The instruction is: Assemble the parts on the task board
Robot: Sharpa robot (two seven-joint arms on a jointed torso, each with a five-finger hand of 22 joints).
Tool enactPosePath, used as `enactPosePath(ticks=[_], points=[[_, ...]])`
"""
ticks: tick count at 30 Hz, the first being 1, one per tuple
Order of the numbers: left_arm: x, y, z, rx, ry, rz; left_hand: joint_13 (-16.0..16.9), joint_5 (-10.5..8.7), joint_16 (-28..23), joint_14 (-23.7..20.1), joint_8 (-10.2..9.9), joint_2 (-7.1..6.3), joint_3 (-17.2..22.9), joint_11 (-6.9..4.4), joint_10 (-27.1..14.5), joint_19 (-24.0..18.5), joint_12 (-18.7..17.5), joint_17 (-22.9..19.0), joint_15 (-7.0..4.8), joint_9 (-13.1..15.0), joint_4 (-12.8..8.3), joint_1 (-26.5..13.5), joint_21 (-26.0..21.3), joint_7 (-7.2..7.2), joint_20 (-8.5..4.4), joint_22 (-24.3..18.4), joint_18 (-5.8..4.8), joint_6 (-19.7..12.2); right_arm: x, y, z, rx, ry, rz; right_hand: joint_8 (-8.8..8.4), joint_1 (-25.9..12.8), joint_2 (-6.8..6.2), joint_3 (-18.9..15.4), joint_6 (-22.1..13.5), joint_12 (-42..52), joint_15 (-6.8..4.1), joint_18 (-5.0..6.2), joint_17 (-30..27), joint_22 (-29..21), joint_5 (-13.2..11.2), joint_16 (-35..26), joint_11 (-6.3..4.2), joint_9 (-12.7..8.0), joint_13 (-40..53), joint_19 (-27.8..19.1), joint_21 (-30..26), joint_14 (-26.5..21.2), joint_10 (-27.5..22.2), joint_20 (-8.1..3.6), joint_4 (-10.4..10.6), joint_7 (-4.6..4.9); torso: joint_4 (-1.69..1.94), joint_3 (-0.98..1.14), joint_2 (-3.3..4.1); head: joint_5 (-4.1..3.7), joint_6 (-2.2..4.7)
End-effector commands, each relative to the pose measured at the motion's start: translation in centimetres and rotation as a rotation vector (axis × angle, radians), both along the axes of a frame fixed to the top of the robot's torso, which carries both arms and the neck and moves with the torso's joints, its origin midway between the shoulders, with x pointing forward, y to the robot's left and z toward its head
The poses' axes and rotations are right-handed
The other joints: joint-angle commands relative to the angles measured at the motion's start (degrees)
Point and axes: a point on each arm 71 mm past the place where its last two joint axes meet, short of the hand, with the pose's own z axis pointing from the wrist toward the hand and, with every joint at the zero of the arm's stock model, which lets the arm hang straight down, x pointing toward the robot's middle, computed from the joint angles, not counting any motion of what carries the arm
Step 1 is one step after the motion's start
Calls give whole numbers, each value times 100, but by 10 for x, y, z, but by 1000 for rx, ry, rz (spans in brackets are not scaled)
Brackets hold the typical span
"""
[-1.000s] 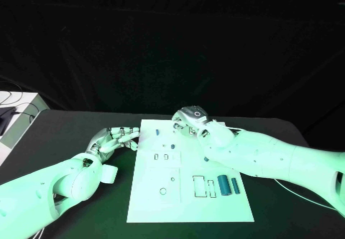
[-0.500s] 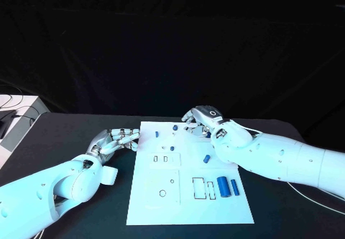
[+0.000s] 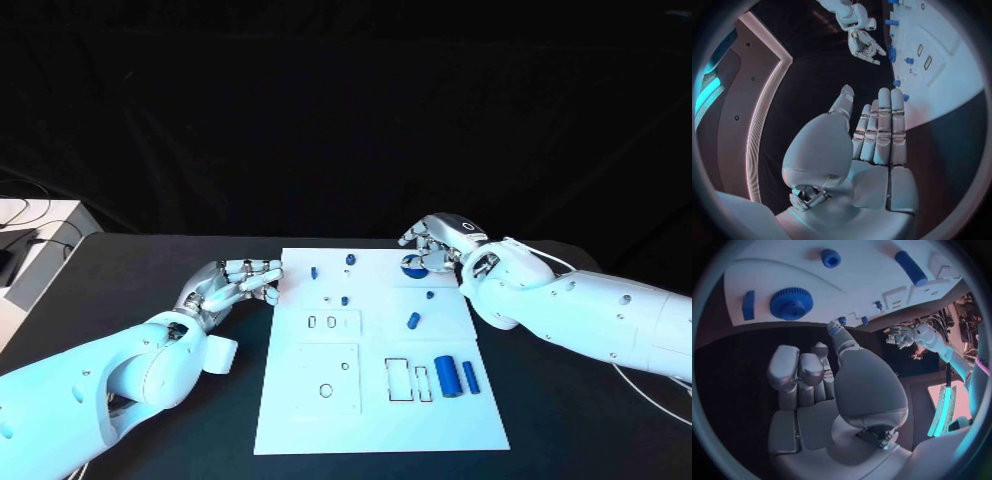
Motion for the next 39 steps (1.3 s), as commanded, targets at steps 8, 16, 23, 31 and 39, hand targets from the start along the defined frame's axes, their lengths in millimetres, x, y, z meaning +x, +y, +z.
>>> enactPosePath(ticks=[8,16,23,31,39], points=[[-1,-2,13,-15,-45,-23,5,-2,3,-20,-13,-4,-19,-2,33,-7,-31,-17,-7,6,-13,-26,-11,-24,-26,-14,10,-26,5,-23,-9,-41,130,-47,-10,-81,-112,43,-86,440,69,-67,402,813,18,196,33,4,523,361,369,31,218,70,106,32,-4,35,-27,-73,-1],[-2,-7,22,-26,-68,-42,5,-1,15,-6,-14,-5,-16,0,12,11,-30,-21,-9,6,-20,-23,-10,-27,-29,-23,16,-36,10,-31,-12,-64,143,-75,2,-82,-188,60,-198,712,103,-67,638,840,15,304,67,16,749,346,576,44,271,106,208,61,7,25,-22,-165,-25],[-2,-8,23,-27,-70,-46,6,-2,28,2,-13,-10,-16,1,2,27,-29,-25,-11,6,-22,-29,-9,-27,-29,-36,20,-38,14,-28,-13,-63,144,-78,-6,-85,-197,68,-200,827,107,-70,718,853,31,337,71,23,819,345,658,56,321,111,233,63,26,15,-29,-183,-38],[-1,-9,23,-28,-68,-46,6,-2,28,2,-13,-10,-16,1,2,27,-29,-25,-11,6,-22,-29,-9,-27,-29,-36,20,-38,20,-20,-17,-61,164,-74,-10,-125,-191,77,-220,951,116,-72,801,863,98,378,80,22,900,342,724,62,347,122,266,70,27,12,-31,-187,-58],[-1,-7,23,-24,-66,-41,5,-1,42,3,-14,-12,-16,4,-8,37,-31,-26,-11,6,-19,-34,-5,-25,-29,-47,24,-39,23,-23,-20,-67,198,-89,-8,-233,-177,67,-222,987,119,-79,869,876,357,419,81,18,921,344,792,68,353,126,300,69,12,12,-31,-194,-73]])
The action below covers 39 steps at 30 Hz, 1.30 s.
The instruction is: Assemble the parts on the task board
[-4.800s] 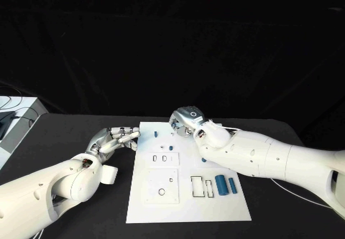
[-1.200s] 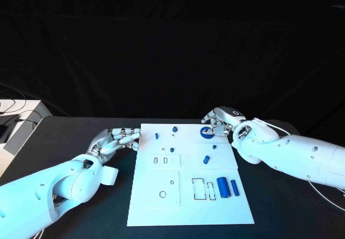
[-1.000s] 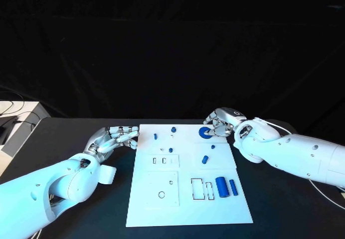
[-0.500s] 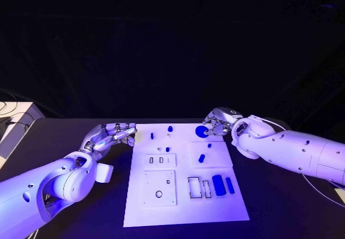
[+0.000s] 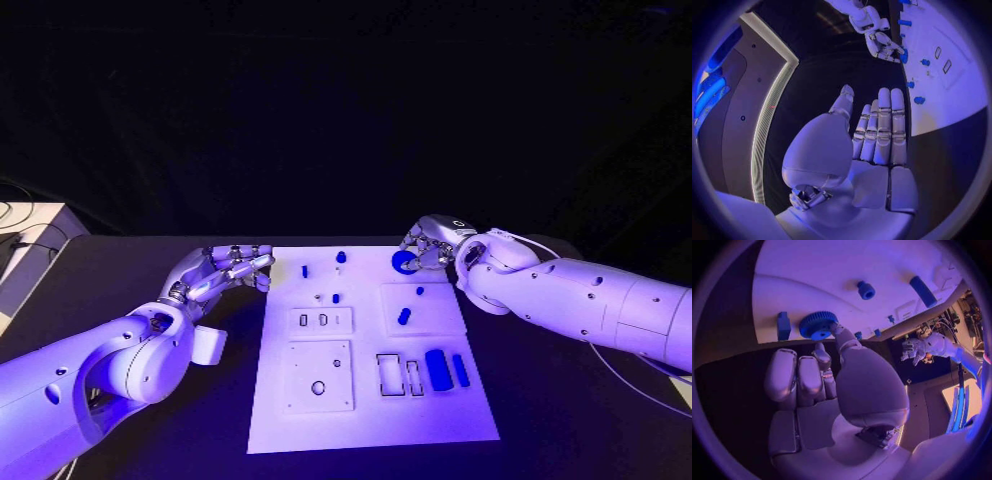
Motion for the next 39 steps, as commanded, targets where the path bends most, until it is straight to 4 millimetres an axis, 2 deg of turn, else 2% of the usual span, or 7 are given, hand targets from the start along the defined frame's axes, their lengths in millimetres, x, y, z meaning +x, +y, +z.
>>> enactPosePath(ticks=[1,9,13,22,28,32,39], points=[[0,-2,1,-3,-12,-20,5,-1,23,-1,-14,-13,-15,8,-19,18,-30,-7,-8,6,-17,-36,-4,1,-8,-10,25,-19,1,-2,-4,-8,46,-6,-7,-93,5,-12,-133,25,18,-29,28,876,80,48,-2,0,9,345,38,6,46,43,34,87,-6,4,-2,-2,-6],[0,0,0,-1,-10,-15,5,-2,26,-1,-13,-13,-13,8,-27,18,-31,-8,-8,6,-16,-36,-4,0,-7,-15,25,-20,0,-4,-5,-15,67,-3,-7,-204,2,-13,-130,39,19,-33,79,882,240,70,-3,-2,16,339,90,9,45,46,33,84,-7,11,-4,-5,-22],[1,1,0,1,-10,-10,5,-1,30,-2,-13,-16,-11,14,-51,20,-32,-10,-6,6,-14,-36,-2,0,-6,-19,26,-19,-1,-4,-6,-13,76,-3,-7,-242,10,-11,-130,27,20,-35,97,885,282,78,-2,-2,10,337,104,10,34,47,49,84,-5,13,-2,-3,-2],[2,3,-1,3,-9,-6,5,-2,33,-5,-13,-19,-7,19,-74,19,-31,-13,-3,6,-10,-37,-1,1,-2,-26,29,-22,0,-6,-7,-13,100,-7,-11,-345,11,-19,-151,11,24,-36,118,885,417,80,2,-5,2,329,114,9,12,50,82,88,-11,12,-1,-16,-12],[3,3,-1,4,-8,-4,5,-1,34,-7,-13,-22,-4,20,-88,19,-30,-15,-2,6,-7,-39,1,1,1,-30,31,-26,0,-8,-8,-16,106,-19,-12,-539,-13,-26,-222,-33,33,-36,146,886,610,84,15,-10,-27,325,126,10,-32,57,157,101,-6,11,-2,-28,-20],[3,4,-1,4,-7,-3,5,-1,34,-7,-13,-22,-4,20,-88,19,-30,-15,-2,6,-7,-39,1,1,1,-30,31,-26,1,-9,-8,-19,105,-24,-9,-546,-19,-11,-243,-45,36,-35,156,887,661,84,19,-9,-38,324,130,9,-46,61,145,107,-5,10,-5,-28,-23],[3,4,-2,5,-6,-1,5,-2,37,-9,-13,-27,1,22,-94,18,-30,-19,-1,6,-5,-37,3,2,5,-38,35,-24,1,-9,-8,-26,111,-22,-8,-542,-12,23,-272,-70,39,-34,187,889,913,86,21,-6,-67,321,142,11,-82,66,80,117,-7,8,-2,-24,-31]])
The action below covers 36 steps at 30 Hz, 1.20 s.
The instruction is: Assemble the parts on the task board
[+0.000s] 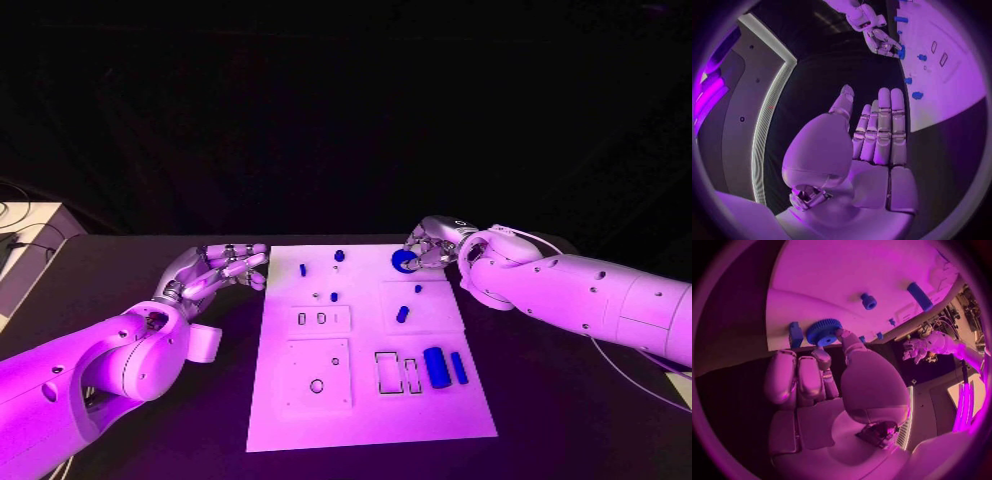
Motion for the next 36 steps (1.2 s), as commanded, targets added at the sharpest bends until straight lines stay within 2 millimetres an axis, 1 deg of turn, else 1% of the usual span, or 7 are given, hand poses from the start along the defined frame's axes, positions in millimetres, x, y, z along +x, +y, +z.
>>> enactPosePath(ticks=[1,13,16,22,28,31,36], points=[[0,-2,1,-4,-9,-19,5,-2,37,-9,-13,-27,1,3,-32,18,-30,-9,-1,6,-5,-37,3,2,5,-5,34,-24,-1,-1,-6,-21,41,-2,2,-43,-3,23,-79,-39,40,3,8,893,56,31,-13,6,-14,300,29,10,-49,46,-32,29,-1,-2,1,0,-1],[0,-1,0,-3,-8,-16,5,-2,37,-9,-13,-27,1,3,-32,18,-30,-9,-1,6,-5,-37,3,2,5,-5,34,-24,0,0,-6,-28,48,1,9,-63,92,105,-45,-44,34,-1,57,896,217,15,-23,7,-64,297,48,17,-83,43,-241,26,-3,-2,0,-5,4],[0,-1,0,-3,-8,-17,5,-2,37,-9,-13,-27,1,3,-32,18,-30,-9,-1,6,-5,-37,3,2,5,-5,34,-24,0,0,-6,-28,47,4,18,-22,150,168,18,-38,22,-7,67,900,218,14,-37,15,-65,298,63,20,-82,35,-312,15,-3,-1,1,-4,1],[0,-1,0,-4,-8,-19,5,-2,38,-9,-12,-27,3,3,-32,18,-30,-11,-1,6,-5,-37,4,3,5,-8,35,-23,-1,3,-5,-13,29,16,42,56,274,468,238,11,-17,-30,93,913,9,15,-91,38,-36,299,122,25,-39,1,-494,-54,-1,-3,-1,-5,4],[-1,-1,1,-7,-10,-23,5,-2,36,-19,-13,-24,14,3,-22,9,-28,-21,1,6,-3,-32,8,7,8,-26,35,-22,-3,7,-2,8,-8,25,33,0,283,528,344,21,-36,-43,120,916,-110,18,-114,64,-18,299,144,32,-10,-22,-543,-91,0,-5,2,-11,2],[-2,0,2,-11,-10,-25,5,-2,0,-46,-14,-20,18,7,-21,-15,-30,-42,10,6,-7,-30,-16,12,12,-44,27,-24,-4,9,1,21,-35,31,27,-14,282,518,359,21,-35,-51,146,922,-246,30,-113,72,-13,301,170,37,-2,-26,-545,-97,0,-6,4,-14,-2],[-4,1,6,-27,-13,-42,5,-2,-109,-52,-14,-10,21,16,-34,-18,-30,-105,24,6,-23,-23,-85,23,27,-104,23,-35,-6,13,4,39,-69,42,26,-15,284,512,369,21,-36,-54,155,923,-282,32,-114,79,-9,301,179,36,6,-28,-546,-101,-1,-2,-1,-2,-2]])
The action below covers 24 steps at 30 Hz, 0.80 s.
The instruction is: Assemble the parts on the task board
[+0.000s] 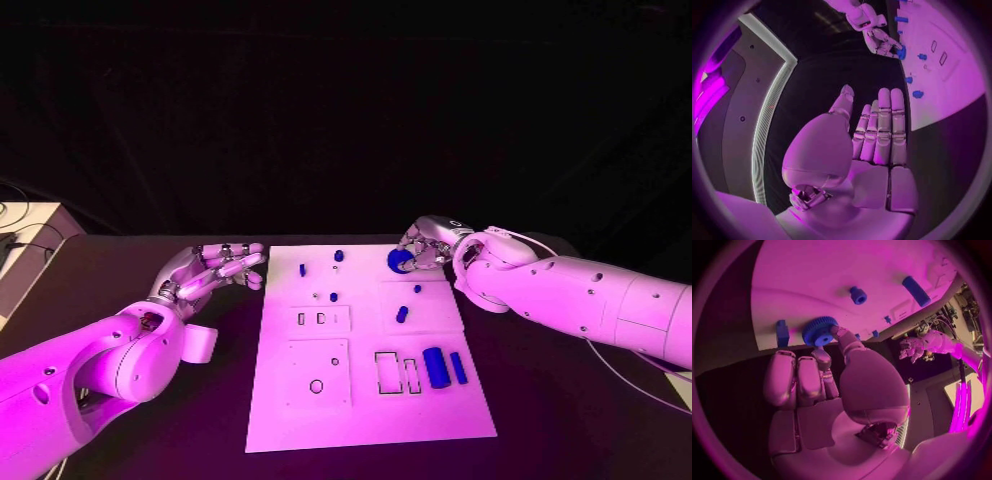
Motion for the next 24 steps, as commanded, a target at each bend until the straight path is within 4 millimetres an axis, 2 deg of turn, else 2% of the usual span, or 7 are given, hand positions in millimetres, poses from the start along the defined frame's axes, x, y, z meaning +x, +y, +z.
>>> enactPosePath(ticks=[1,9,14,15,16,24], points=[[-2,-4,4,-29,-11,-46,4,-2,-49,-40,-16,0,27,22,-55,-19,-31,-24,15,5,-29,-13,-53,29,34,-25,25,-50,-2,3,3,18,-46,15,5,-26,48,6,85,30,-16,-8,12,921,-39,33,-32,-2,6,302,27,13,-5,-28,7,50,-2,2,-1,11,-5],[-7,-5,19,-50,-34,-100,3,-4,-448,-83,-21,-13,22,69,-198,-48,-33,-225,83,0,-37,-14,-350,46,101,-228,20,-192,-10,16,9,38,-89,49,-4,-24,33,-4,75,22,-16,-9,22,921,-50,34,-30,0,5,302,31,14,-2,-29,1,54,-9,0,-1,27,-18],[-9,-5,25,-52,-42,-133,2,-3,-1112,-130,-30,-62,32,123,-323,-80,-37,-521,180,-9,-8,-43,-846,61,243,-539,46,-412,-15,28,13,49,-95,81,-9,-20,28,-5,65,22,-14,-12,29,923,-40,36,-28,0,8,303,43,15,4,-29,0,58,2,-3,-2,44,-25],[-10,-5,25,-51,-44,-135,8,21,-2189,525,-27,-66,148,125,-314,430,-17,-931,151,-8,49,4,-1587,86,369,-1055,203,-426,-16,31,13,50,-95,87,-9,-20,28,-5,65,22,-14,-12,29,923,-40,36,-28,0,8,303,43,15,4,-29,0,58,6,-3,-4,50,-30],[-10,-4,26,-50,-46,-136,1,-4,-2194,414,-29,-132,103,126,-321,346,-38,-939,205,-9,56,-41,-1644,47,386,-1079,157,-427,-17,34,14,53,-94,95,-12,-26,24,-8,57,20,-12,-10,32,922,-34,35,-26,-1,10,302,39,14,5,-29,5,63,7,-3,-5,51,-32],[-10,1,29,-32,-62,-130,1,-4,-2202,-123,-29,-160,113,164,-318,-105,-39,-1025,343,-8,71,-57,-2125,50,501,-1213,-37,-409,-19,65,14,65,-84,146,-17,-26,22,-8,32,6,-9,-9,40,921,-32,35,-20,-4,8,300,38,15,-4,-26,10,71,2,-6,-11,105,-39]])
